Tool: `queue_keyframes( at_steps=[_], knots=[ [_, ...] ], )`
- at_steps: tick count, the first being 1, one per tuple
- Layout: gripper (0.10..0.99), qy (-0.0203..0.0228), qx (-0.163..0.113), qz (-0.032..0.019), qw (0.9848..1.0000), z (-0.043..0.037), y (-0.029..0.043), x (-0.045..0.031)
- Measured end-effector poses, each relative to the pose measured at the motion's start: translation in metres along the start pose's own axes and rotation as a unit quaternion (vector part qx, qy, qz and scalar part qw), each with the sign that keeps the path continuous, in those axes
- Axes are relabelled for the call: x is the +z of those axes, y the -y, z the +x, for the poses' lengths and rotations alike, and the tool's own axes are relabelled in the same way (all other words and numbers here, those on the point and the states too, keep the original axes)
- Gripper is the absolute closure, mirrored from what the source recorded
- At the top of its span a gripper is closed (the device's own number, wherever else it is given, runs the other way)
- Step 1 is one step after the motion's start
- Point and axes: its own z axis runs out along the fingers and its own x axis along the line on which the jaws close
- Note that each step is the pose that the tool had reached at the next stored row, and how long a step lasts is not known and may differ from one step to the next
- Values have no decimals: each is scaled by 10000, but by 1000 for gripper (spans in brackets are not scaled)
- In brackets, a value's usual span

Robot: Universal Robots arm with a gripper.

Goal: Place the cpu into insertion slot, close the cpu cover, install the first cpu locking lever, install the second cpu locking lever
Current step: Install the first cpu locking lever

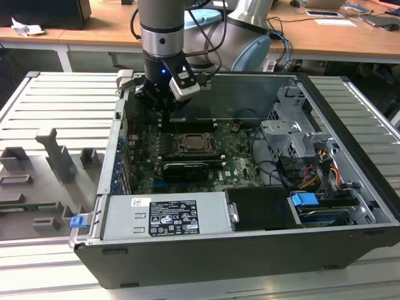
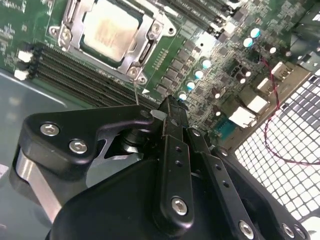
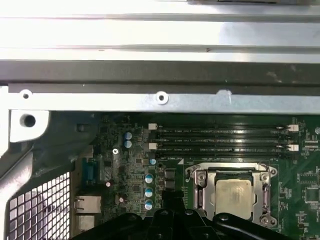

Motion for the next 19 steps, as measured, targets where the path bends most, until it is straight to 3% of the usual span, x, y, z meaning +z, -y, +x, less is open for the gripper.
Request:
queue_keyframes(
  at_steps=[5, 10, 14, 19],
  knots=[
    [980, -2, -70, 0, 10000, -2, -119, 13],
    [980, -2, -70, 0, 10000, -28, -135, 17],
    [980, -2, -71, 5, 10000, -106, -150, 26],
    [980, -4, -70, 13, 10000, -307, -165, 54]
  ],
)
